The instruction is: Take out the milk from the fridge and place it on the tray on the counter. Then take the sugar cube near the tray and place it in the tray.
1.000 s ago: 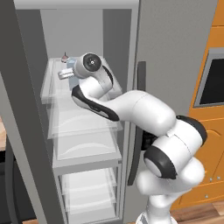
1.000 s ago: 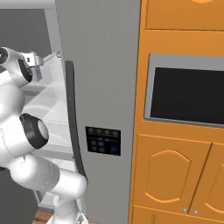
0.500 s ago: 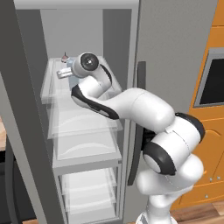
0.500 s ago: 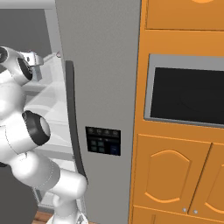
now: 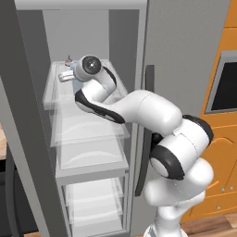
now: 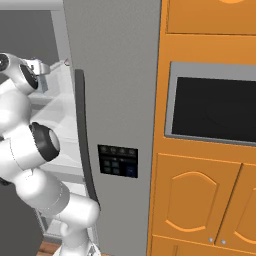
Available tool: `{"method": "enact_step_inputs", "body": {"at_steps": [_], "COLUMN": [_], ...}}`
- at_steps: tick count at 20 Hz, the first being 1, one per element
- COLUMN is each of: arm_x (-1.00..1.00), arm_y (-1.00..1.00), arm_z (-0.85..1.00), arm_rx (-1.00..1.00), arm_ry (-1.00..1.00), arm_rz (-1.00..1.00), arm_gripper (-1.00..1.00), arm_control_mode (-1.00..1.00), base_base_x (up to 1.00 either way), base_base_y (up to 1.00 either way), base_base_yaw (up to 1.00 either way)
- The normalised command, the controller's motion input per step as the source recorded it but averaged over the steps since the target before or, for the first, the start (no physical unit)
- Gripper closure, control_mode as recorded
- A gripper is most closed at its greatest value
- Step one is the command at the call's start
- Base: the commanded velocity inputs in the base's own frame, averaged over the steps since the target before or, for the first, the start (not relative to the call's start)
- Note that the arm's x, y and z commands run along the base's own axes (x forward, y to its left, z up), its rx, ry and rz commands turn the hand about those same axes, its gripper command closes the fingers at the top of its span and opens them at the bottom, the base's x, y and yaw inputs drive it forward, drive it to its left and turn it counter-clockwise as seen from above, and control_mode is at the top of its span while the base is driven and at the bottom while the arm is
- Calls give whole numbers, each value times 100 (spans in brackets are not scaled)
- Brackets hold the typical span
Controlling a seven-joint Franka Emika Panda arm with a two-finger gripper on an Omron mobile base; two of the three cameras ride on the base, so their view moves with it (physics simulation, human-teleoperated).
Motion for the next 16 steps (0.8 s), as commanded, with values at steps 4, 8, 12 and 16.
{"method": "enact_step_inputs", "body": {"at_steps": [4,8,12,16], "arm_x": [18,11,11,12], "arm_y": [2,0,4,6], "arm_z": [0,0,0,0], "arm_rx": [4,4,3,2], "arm_ry": [6,2,0,0], "arm_rz": [-2,-1,0,0], "arm_gripper": [-100,-100,-100,100], "arm_control_mode": [-100,-100,-100,-100], "base_base_x": [0,0,0,0], "base_base_y": [0,0,0,0], "base_base_yaw": [0,0,0,0]}}
